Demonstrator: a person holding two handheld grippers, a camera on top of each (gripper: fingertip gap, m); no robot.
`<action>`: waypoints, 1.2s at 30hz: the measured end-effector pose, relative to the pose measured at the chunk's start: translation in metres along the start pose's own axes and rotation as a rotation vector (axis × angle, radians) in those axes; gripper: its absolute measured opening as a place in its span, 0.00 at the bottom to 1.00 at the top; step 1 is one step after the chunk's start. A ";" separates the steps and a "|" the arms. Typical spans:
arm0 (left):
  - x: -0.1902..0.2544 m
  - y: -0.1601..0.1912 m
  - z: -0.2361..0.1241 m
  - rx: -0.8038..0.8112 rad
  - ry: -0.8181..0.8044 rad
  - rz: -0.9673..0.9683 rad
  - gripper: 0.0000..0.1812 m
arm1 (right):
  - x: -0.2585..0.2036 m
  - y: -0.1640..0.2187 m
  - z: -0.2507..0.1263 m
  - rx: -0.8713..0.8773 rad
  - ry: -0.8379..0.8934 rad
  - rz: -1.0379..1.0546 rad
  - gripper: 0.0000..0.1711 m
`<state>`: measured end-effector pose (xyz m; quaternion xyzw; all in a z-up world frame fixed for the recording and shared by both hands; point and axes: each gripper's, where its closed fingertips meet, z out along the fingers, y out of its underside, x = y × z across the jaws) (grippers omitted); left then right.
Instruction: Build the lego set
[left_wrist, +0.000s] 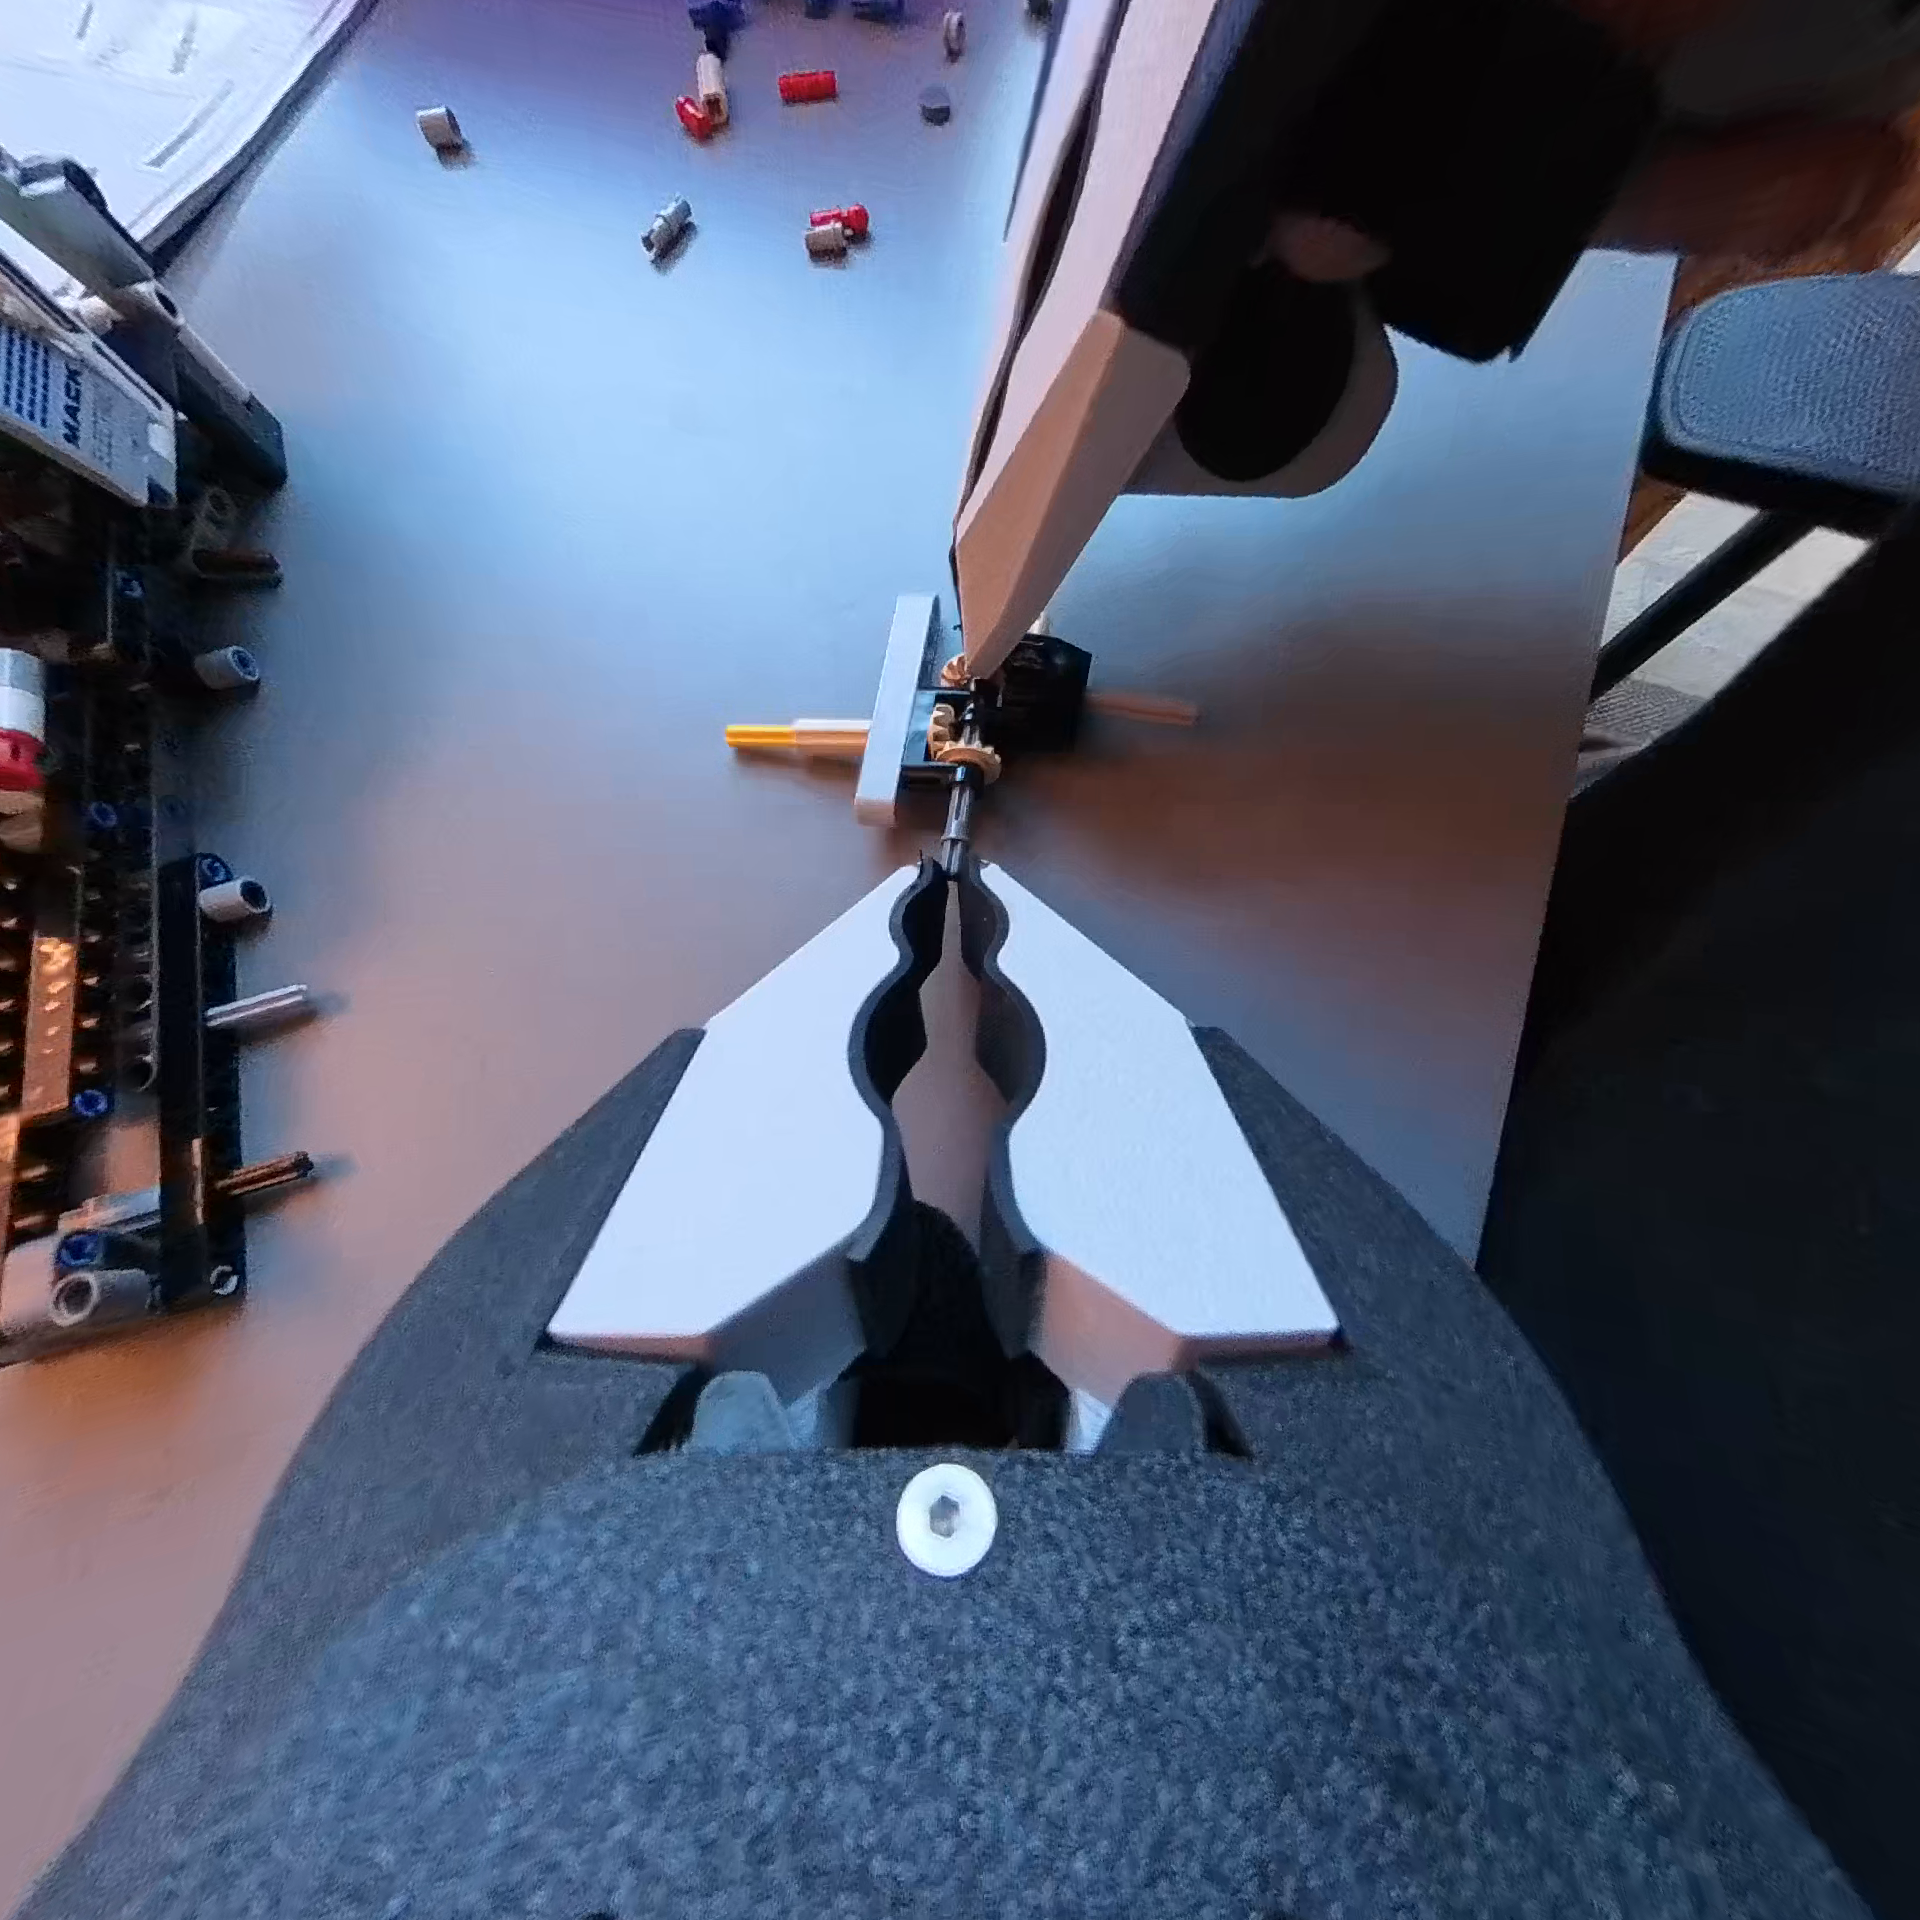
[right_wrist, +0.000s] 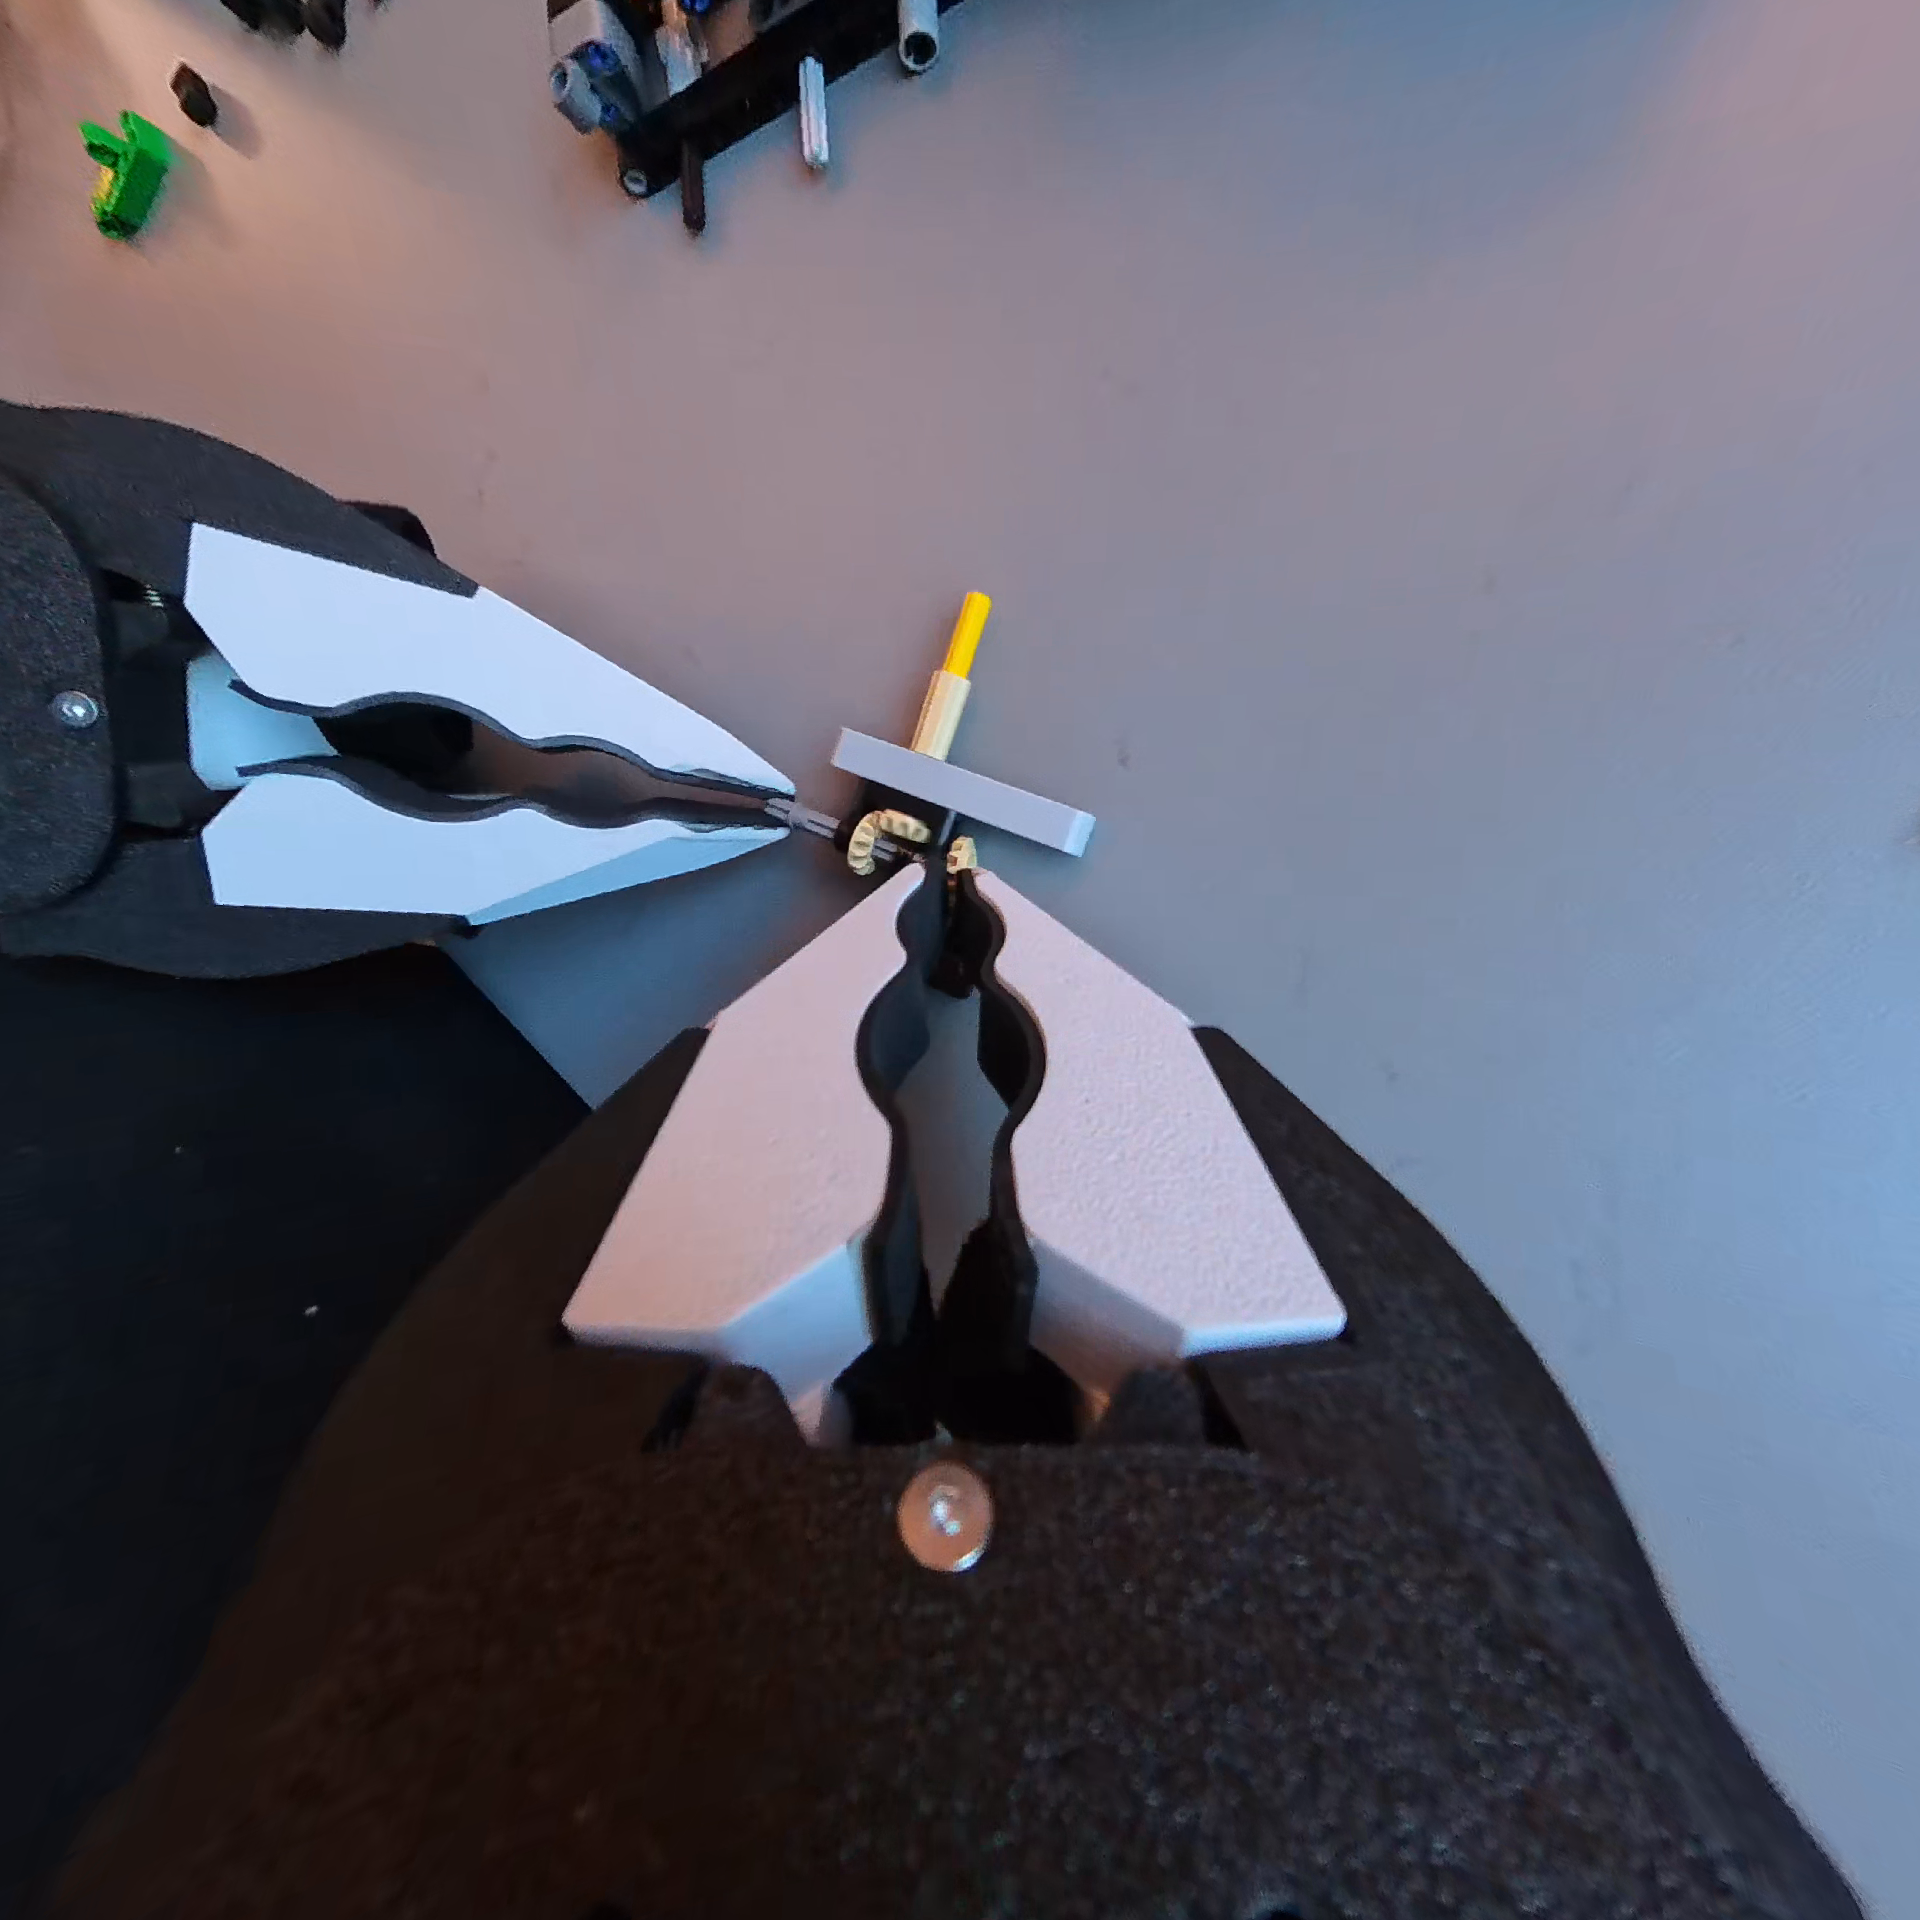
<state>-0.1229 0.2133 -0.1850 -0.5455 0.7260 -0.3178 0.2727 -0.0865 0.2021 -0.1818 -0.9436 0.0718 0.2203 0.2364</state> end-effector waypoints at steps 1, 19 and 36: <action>0.000 -0.001 0.001 0.000 0.001 -0.017 0.00 | 0.001 -0.001 -0.001 0.006 -0.004 0.016 0.01; 0.000 -0.010 0.010 0.012 0.049 -0.195 0.00 | 0.010 -0.007 -0.002 -0.126 -0.046 -0.023 0.00; -0.001 -0.006 0.000 0.027 0.173 -0.227 0.00 | 0.037 -0.002 -0.059 0.243 -0.108 -0.189 0.12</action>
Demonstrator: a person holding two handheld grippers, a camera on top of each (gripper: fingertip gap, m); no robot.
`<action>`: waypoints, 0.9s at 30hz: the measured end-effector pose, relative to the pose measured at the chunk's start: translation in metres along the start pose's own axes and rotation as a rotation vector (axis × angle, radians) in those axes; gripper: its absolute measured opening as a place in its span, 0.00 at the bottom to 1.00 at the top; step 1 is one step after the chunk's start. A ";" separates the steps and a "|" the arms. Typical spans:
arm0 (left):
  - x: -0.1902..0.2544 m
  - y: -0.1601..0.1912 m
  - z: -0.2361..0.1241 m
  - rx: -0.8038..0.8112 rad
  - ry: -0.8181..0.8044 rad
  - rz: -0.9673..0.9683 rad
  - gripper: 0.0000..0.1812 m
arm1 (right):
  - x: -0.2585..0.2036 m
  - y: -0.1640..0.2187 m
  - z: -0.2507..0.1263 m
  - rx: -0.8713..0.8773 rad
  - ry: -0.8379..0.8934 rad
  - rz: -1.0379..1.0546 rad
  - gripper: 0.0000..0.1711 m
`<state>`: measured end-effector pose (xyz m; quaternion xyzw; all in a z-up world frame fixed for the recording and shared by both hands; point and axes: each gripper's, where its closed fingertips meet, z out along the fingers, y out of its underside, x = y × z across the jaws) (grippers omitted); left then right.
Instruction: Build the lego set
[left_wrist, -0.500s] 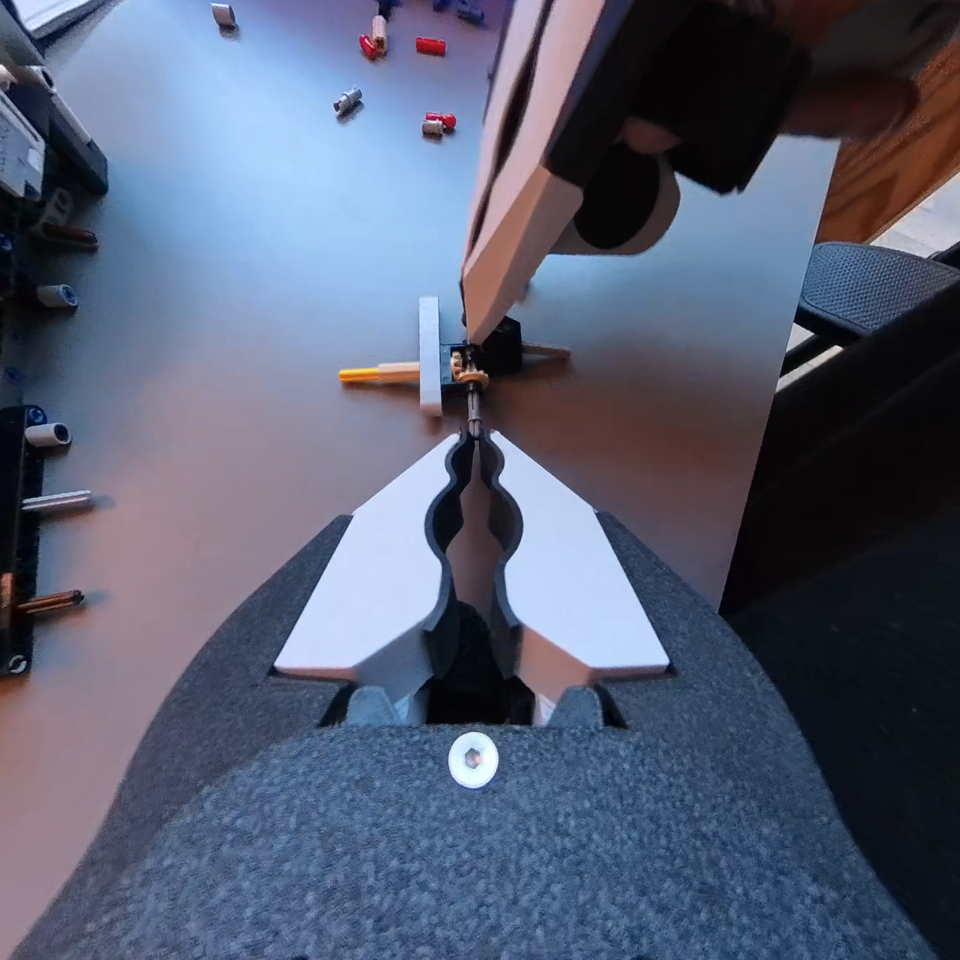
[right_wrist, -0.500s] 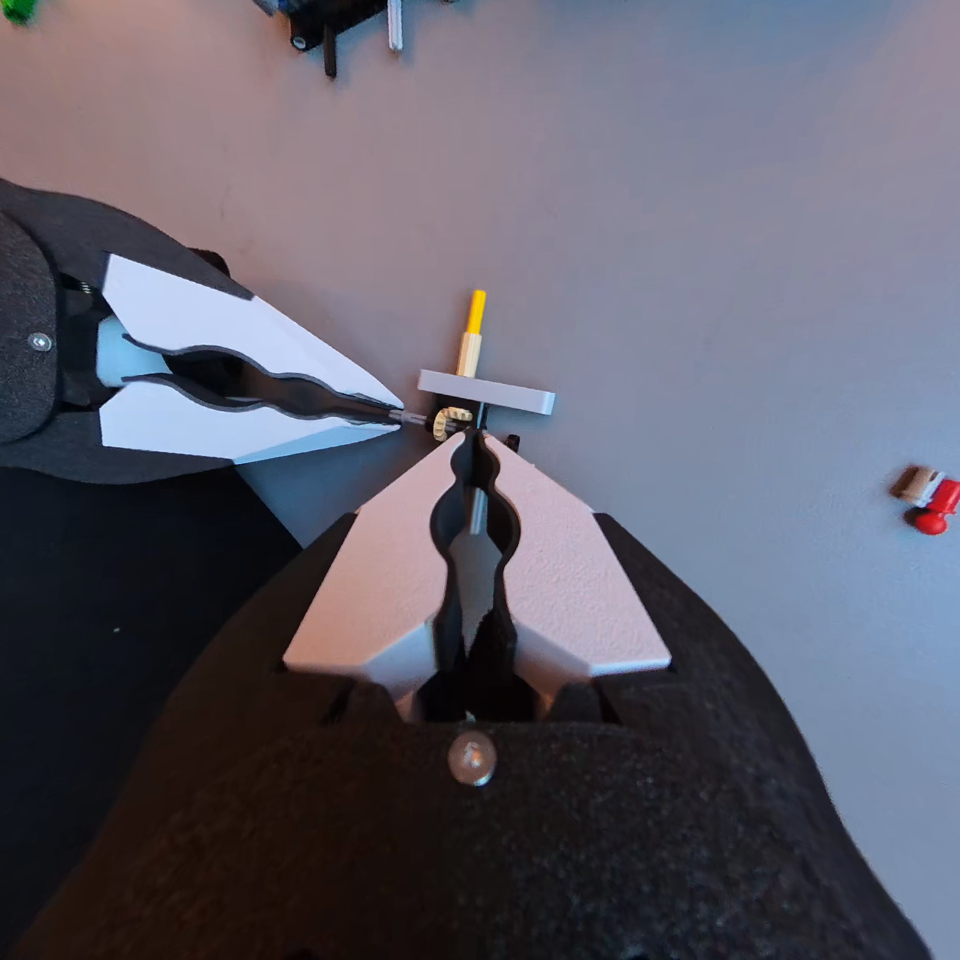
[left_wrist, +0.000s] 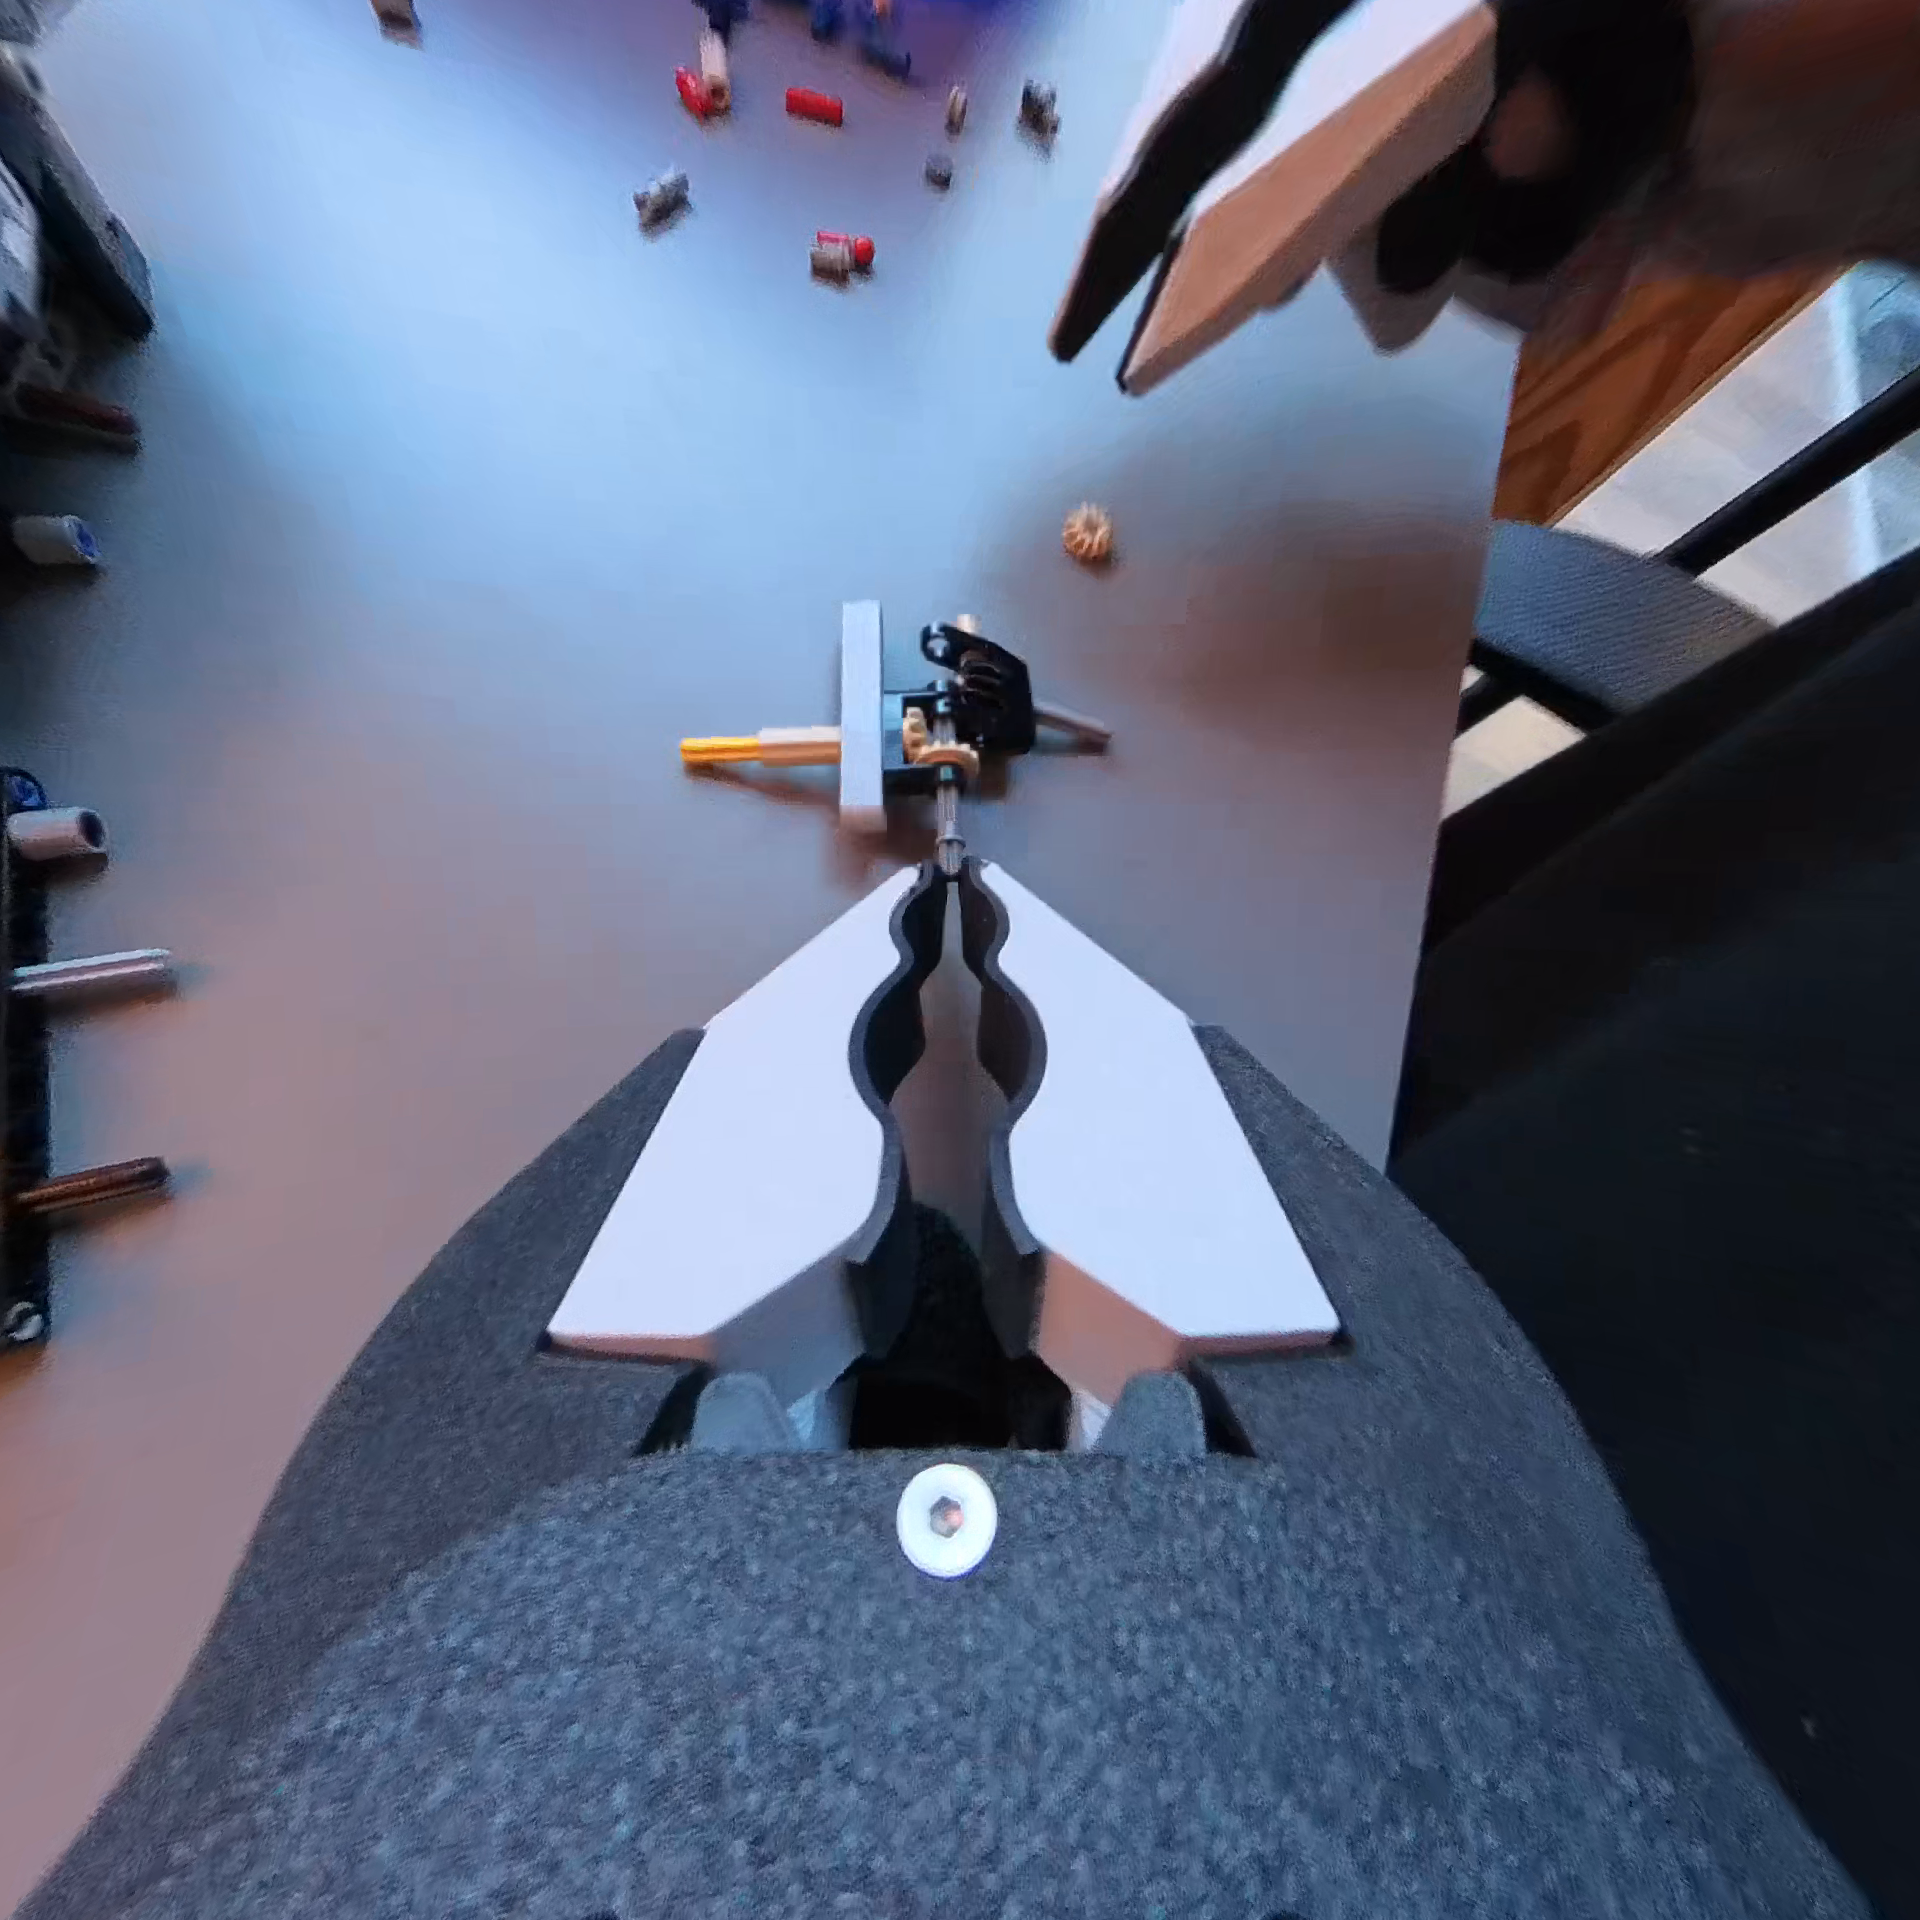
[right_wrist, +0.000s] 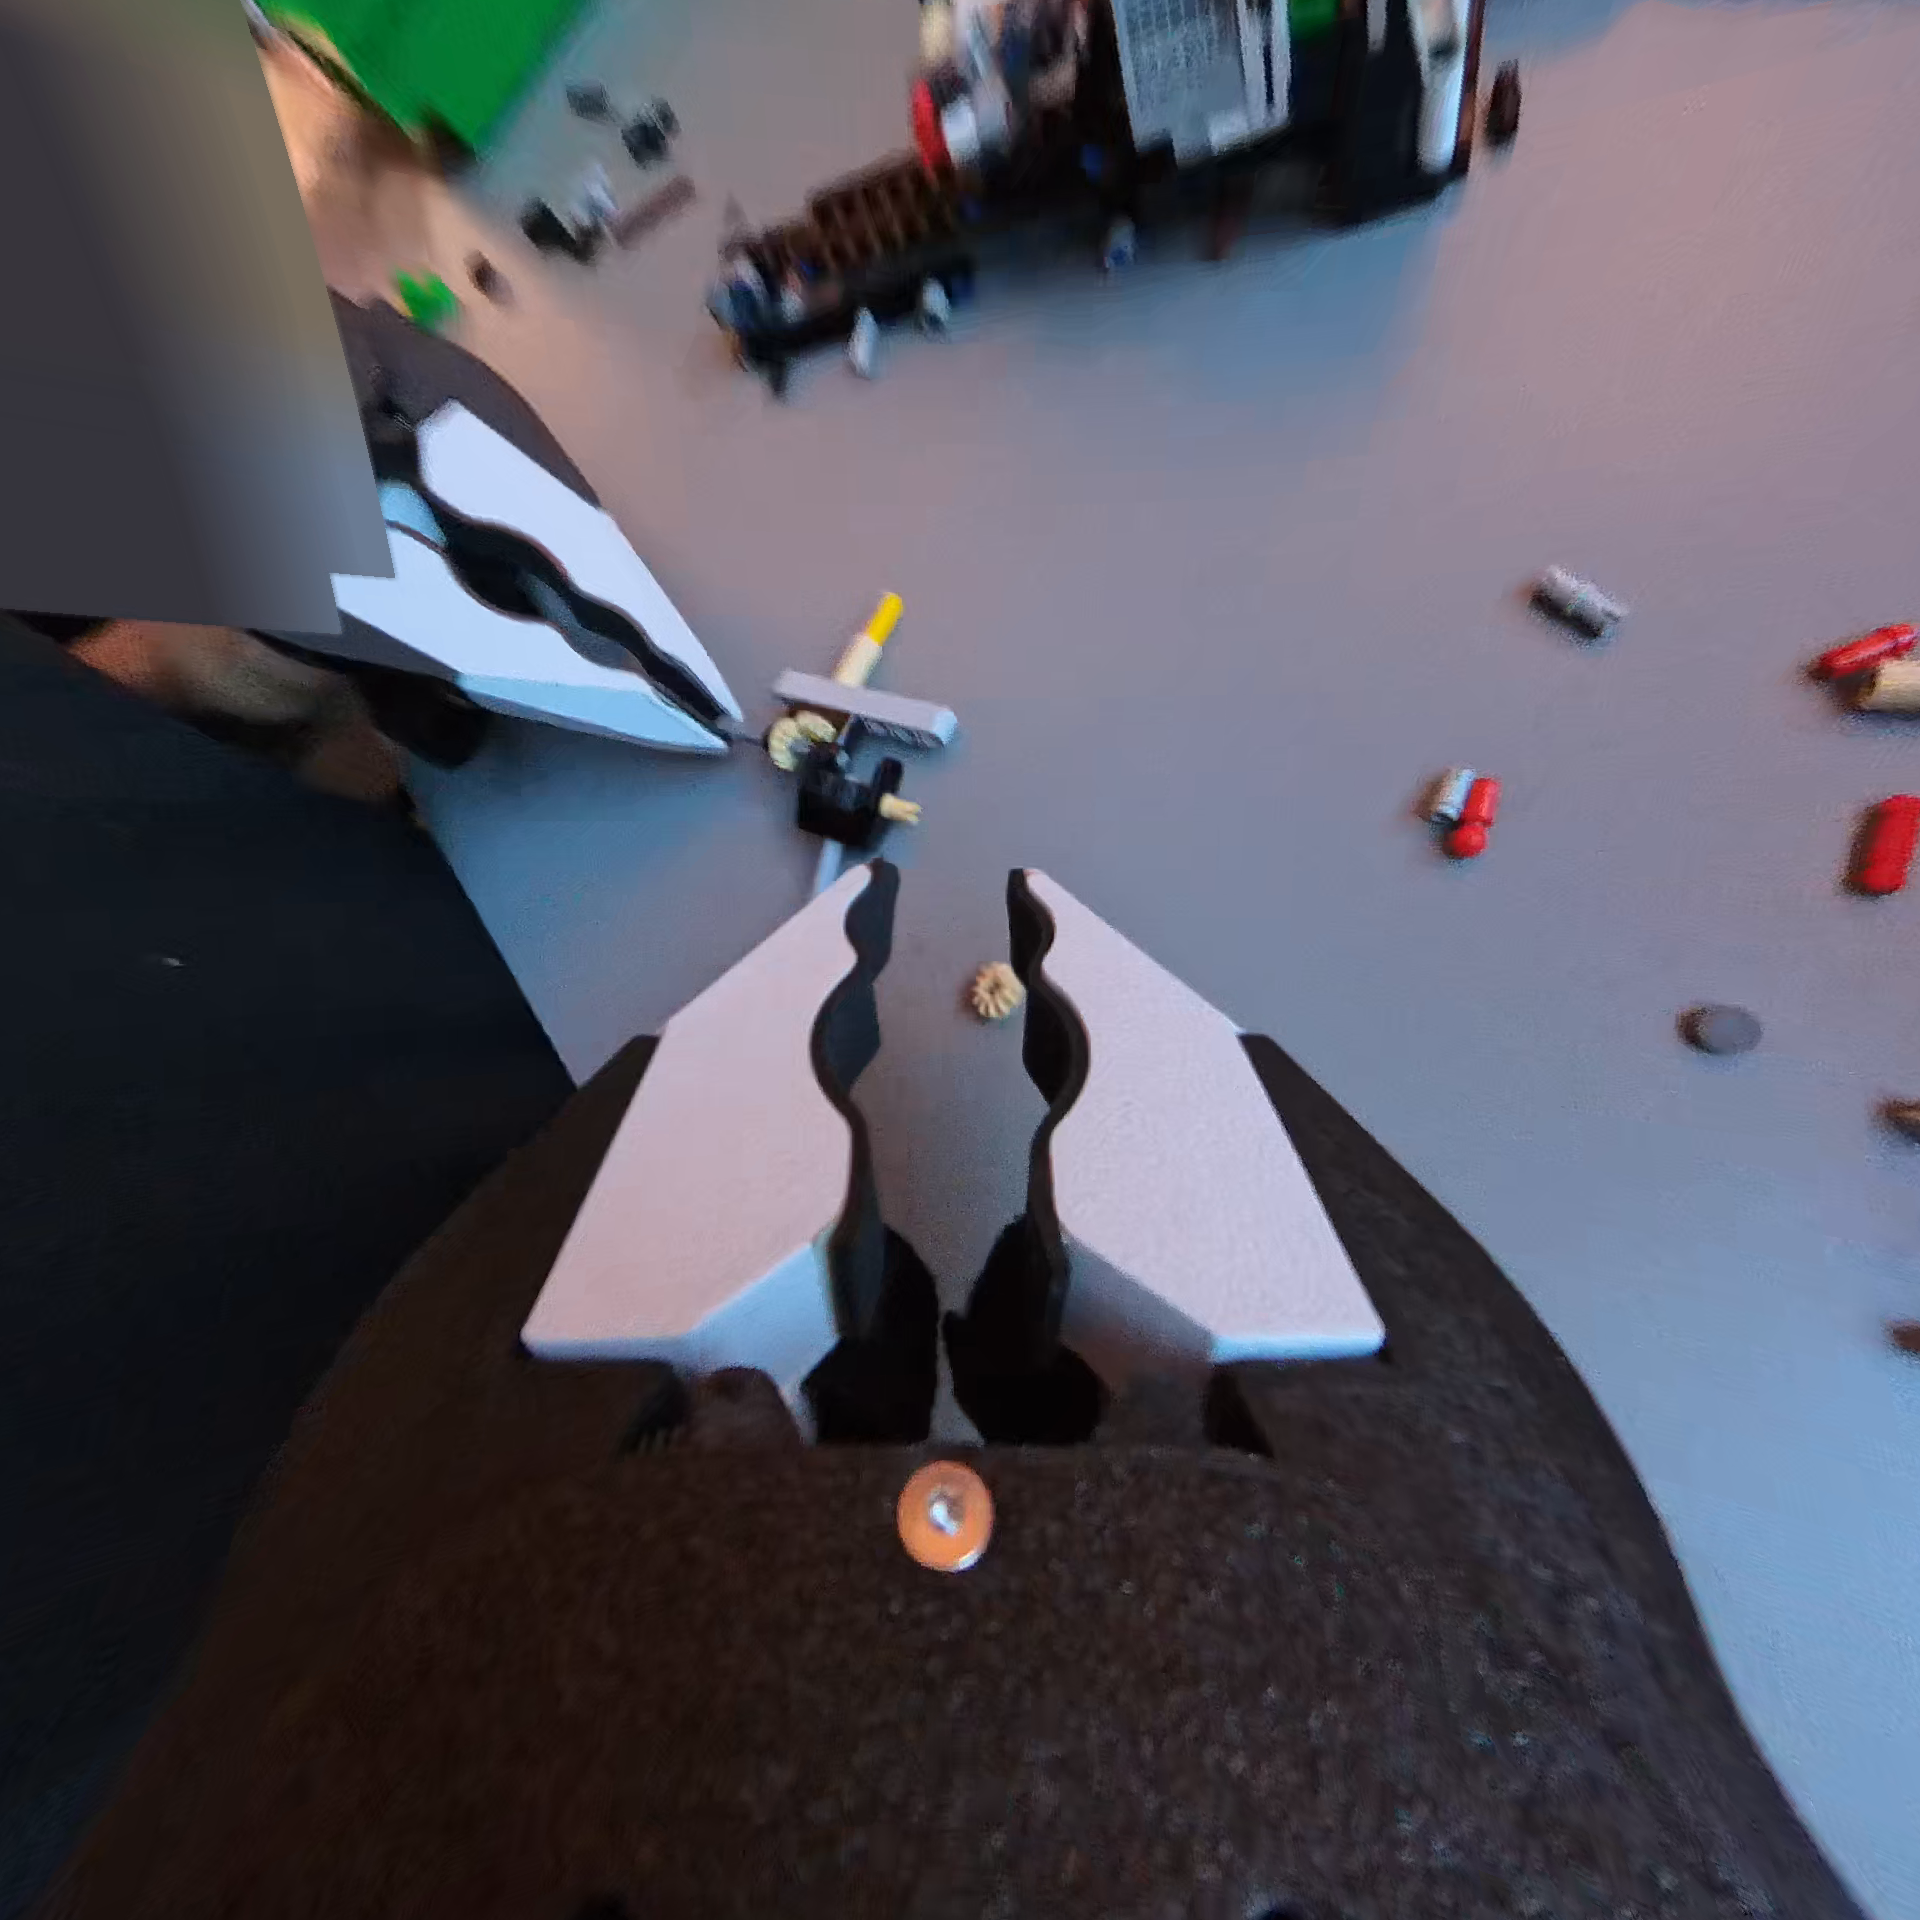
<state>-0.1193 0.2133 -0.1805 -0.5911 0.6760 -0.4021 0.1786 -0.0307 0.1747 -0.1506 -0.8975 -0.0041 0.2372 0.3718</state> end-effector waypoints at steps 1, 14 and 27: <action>0.000 -0.005 -0.003 0.035 0.012 -0.003 0.00 | -0.004 -0.006 -0.002 0.063 -0.016 -0.011 0.13; 0.028 -0.053 -0.044 0.408 0.261 -0.014 0.00 | -0.049 -0.032 0.010 0.265 -0.318 -0.030 0.27; 0.047 -0.066 -0.043 0.484 0.332 0.061 0.00 | -0.084 -0.040 -0.005 0.330 -0.451 -0.173 0.07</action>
